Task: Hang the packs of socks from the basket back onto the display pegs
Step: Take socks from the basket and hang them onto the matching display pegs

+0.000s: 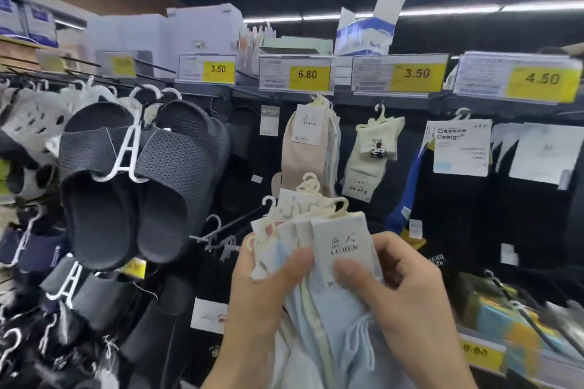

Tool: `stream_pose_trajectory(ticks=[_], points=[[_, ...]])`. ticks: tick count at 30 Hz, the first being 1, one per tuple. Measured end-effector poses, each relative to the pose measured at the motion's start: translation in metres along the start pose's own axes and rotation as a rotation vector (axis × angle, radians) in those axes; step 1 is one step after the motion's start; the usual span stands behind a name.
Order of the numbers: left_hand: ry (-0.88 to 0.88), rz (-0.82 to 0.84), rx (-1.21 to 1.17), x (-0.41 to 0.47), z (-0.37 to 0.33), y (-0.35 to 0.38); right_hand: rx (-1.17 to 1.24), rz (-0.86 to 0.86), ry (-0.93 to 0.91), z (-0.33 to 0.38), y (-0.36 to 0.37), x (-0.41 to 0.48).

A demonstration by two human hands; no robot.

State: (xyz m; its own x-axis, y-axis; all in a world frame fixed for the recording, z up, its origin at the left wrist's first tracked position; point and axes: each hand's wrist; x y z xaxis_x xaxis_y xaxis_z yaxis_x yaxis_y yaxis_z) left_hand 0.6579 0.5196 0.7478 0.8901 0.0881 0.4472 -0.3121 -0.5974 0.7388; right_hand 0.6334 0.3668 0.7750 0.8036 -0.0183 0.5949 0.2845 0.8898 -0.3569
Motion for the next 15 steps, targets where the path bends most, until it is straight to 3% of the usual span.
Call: stream_pose_trajectory(ticks=[9,15], points=[[-0.367,0.254,-0.084,0.023,0.016,-0.017,0.083,-0.206,0.152,-0.017,0.005,-0.016],[-0.481,0.322,-0.043,-0.064,0.095,0.019,-0.037,-0.433,0.308,-0.029,-0.071,-0.121]])
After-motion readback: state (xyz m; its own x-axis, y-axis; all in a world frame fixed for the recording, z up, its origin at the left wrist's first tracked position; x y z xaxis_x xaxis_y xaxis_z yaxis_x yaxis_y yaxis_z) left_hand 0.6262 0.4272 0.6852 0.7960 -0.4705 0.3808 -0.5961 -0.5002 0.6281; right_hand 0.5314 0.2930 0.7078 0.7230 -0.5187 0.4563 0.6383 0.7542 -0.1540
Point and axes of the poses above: each hand's wrist, its own x-axis towards the middle knuckle, its own y-axis out of the palm, z = x × y, and after that the axes turned 15 degrees about -x, right-handed
